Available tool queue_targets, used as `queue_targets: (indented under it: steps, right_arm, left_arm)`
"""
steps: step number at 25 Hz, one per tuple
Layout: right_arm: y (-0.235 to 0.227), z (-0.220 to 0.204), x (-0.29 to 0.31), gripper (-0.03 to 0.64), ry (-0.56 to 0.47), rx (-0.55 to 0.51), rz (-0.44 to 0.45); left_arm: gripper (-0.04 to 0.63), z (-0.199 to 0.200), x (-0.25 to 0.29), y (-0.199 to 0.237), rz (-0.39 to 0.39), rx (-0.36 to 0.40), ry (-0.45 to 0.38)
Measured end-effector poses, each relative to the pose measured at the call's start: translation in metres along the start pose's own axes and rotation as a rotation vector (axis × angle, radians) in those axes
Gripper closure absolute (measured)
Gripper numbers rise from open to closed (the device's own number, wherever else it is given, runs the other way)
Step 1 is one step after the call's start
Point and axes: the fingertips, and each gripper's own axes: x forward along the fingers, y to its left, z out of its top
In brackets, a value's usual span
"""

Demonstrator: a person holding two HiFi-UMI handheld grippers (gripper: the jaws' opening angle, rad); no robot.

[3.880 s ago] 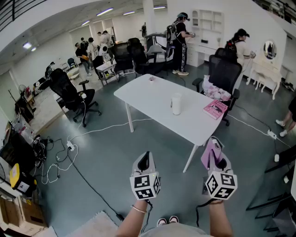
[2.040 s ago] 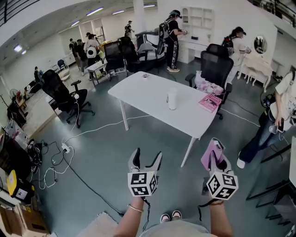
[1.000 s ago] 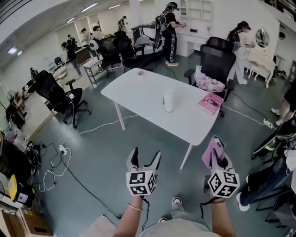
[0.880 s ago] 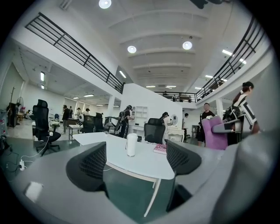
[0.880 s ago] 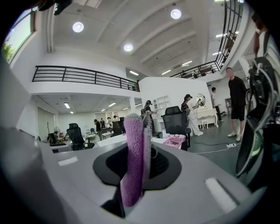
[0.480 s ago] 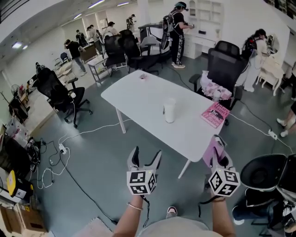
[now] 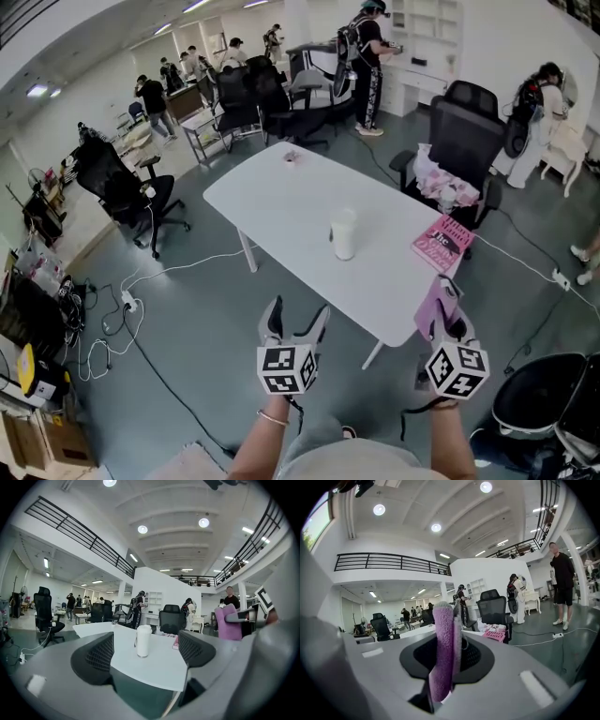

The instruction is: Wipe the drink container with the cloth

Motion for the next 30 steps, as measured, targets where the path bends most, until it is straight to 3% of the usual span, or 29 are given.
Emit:
queue_targets:
  steps: [11,30]
  right_arm:
    - [-0.001,0.001,0.057,0.548,0.021,0.012,-0.034]
    - [0.006,0.063,0.184,0.548,-0.041,0.018,-0.159]
  left_arm:
    - [0.173,0.006,0.066,0.017,-0.05,-0.003,0.008]
    - [0.172,0.068,0.224,0.06,-0.222,0.018,-0.03]
